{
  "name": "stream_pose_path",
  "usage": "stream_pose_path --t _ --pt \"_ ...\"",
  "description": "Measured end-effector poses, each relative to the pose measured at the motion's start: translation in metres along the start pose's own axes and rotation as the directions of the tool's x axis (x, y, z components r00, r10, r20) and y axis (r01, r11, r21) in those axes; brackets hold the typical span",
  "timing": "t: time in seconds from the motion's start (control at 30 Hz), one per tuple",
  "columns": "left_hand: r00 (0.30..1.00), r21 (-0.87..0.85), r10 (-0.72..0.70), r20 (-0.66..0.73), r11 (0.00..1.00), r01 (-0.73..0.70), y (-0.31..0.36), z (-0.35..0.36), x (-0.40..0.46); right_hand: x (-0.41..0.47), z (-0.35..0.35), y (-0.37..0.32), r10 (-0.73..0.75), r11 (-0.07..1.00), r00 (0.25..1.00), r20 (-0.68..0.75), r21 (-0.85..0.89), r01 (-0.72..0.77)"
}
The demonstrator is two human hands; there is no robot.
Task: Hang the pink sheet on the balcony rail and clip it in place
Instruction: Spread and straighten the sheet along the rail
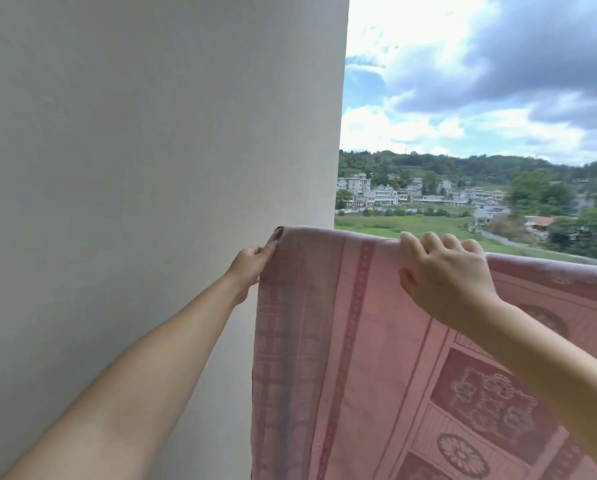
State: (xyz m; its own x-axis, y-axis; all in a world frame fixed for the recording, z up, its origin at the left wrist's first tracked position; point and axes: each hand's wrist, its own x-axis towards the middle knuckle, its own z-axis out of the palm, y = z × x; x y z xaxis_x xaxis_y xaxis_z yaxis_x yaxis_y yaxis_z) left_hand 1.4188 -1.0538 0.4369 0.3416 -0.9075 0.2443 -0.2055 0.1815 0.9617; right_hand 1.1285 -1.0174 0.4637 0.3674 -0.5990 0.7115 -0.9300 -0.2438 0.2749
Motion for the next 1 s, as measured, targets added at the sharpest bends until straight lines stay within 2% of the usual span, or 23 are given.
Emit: stream_pose_path --t 0.07,0.13,0.23,0.3,0.4,0.53,0.67,0.8,0.87,1.0 --pt "0.982 -0.101 -0.014 0.189 0.994 0.033 -0.001 -0.008 0.0 0.003 -0.005 -0.009 0.057 0.998 0.998 0.014 0.0 -0.057" --pt "0.953 -0.241 -0.009 0.303 0.967 0.086 0.002 -0.009 -0.003 0.005 -0.007 -0.018 0.072 0.997 0.997 0.03 0.011 -0.072" --pt "0.918 -0.336 0.025 0.395 0.934 0.119 0.015 -0.014 -0.012 0.005 -0.003 -0.038 0.012 0.999 0.997 0.076 0.035 -0.015" --pt "0.902 -0.34 0.072 0.426 0.936 0.087 0.014 -0.029 -0.018 0.003 0.0 -0.052 -0.027 0.998 0.997 0.073 0.052 0.023" --pt "0.882 -0.275 0.034 0.47 0.955 0.11 -0.015 -0.056 -0.035 -0.003 0.003 -0.068 -0.05 0.995 0.998 0.024 0.086 0.048" --pt "0.875 -0.28 -0.057 0.481 0.936 0.215 -0.086 -0.077 -0.063 -0.015 0.005 -0.074 -0.074 0.994 0.996 -0.052 0.077 0.078" --pt "0.863 -0.284 -0.162 0.479 0.901 0.327 -0.149 -0.063 -0.084 -0.024 0.003 -0.067 -0.061 0.996 0.997 -0.041 0.07 0.064" --pt "0.911 -0.101 -0.197 0.363 0.963 0.249 -0.184 -0.027 -0.09 -0.031 0.005 -0.062 -0.052 0.999 0.998 0.043 0.018 0.051" --pt "0.936 -0.039 -0.177 0.303 0.979 0.198 -0.198 -0.011 -0.09 -0.035 0.005 -0.06 -0.038 0.999 0.999 0.038 0.003 0.038" --pt "0.947 0.136 -0.178 0.267 0.98 0.146 -0.222 0.009 -0.085 -0.037 0.004 -0.053 -0.017 0.999 1.0 0.001 -0.027 0.017"
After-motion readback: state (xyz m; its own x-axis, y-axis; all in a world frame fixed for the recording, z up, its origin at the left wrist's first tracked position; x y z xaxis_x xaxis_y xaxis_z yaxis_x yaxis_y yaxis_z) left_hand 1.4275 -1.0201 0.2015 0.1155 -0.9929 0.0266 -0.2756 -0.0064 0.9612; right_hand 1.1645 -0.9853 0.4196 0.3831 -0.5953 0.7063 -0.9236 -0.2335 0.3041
